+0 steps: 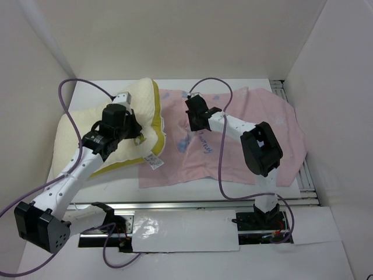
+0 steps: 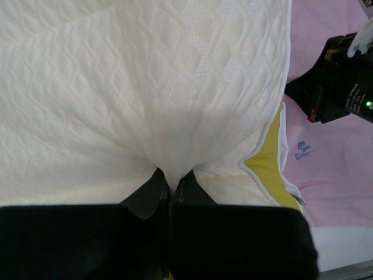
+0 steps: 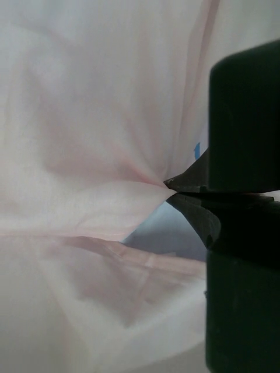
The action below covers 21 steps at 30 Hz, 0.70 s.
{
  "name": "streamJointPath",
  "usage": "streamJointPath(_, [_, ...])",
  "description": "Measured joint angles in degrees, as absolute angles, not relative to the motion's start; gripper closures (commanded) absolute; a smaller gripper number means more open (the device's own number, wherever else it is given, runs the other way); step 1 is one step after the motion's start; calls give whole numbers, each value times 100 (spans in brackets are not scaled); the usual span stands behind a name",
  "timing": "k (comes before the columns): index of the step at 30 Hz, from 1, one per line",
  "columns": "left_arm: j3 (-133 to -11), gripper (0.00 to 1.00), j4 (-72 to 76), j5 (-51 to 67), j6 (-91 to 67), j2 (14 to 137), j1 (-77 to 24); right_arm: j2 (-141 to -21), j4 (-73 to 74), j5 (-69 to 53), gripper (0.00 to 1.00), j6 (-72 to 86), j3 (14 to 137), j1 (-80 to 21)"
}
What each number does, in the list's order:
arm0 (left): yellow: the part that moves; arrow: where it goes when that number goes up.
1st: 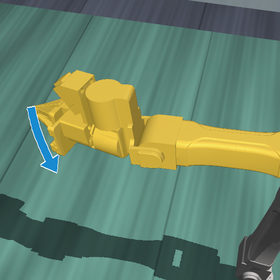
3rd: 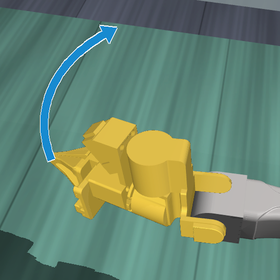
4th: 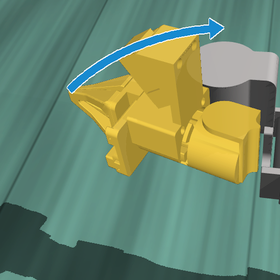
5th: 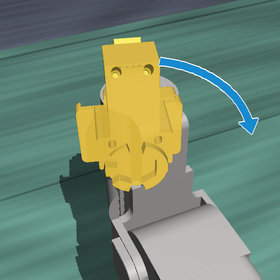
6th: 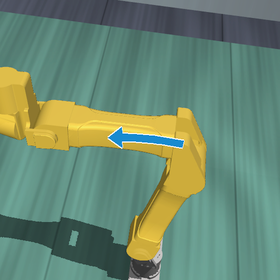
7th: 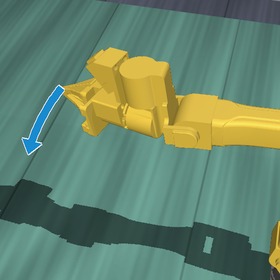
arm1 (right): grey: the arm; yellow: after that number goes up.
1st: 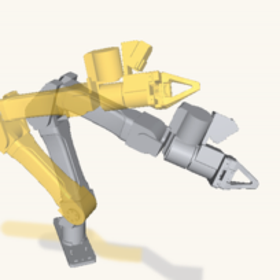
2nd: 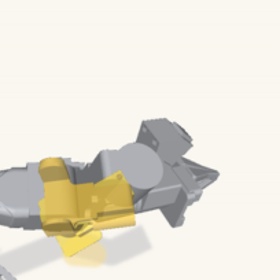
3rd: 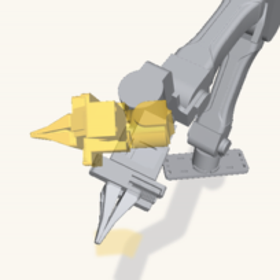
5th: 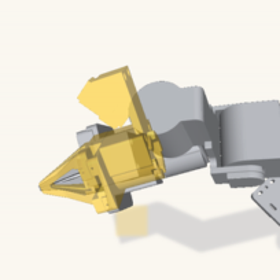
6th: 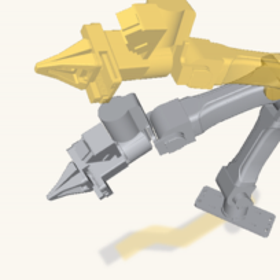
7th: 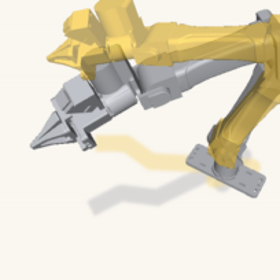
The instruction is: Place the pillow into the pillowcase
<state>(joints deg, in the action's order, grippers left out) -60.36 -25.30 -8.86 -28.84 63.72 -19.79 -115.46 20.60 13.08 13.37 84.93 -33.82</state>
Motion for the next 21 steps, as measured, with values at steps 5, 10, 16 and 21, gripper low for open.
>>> streamJointPath(5, [-5568,100,-1855,-683,-2567,6405,-2359,-11028,2191,1162,100,1345,8468,-3387])
streamJointPath(10, [-4897,100,-1267,-414,-2097,6407,-2738,-10637,2211,891,100,1369,8464,-3334])
streamJointPath(16, [-4305,100,-956,-386,-1341,6442,-3245,-10412,2206,436,100,1387,8344,-3232])
streamJointPath(21, [-4296,100,-985,-106,-829,6547,-3306,-10265,2189,233,100,1455,8193,-3124])
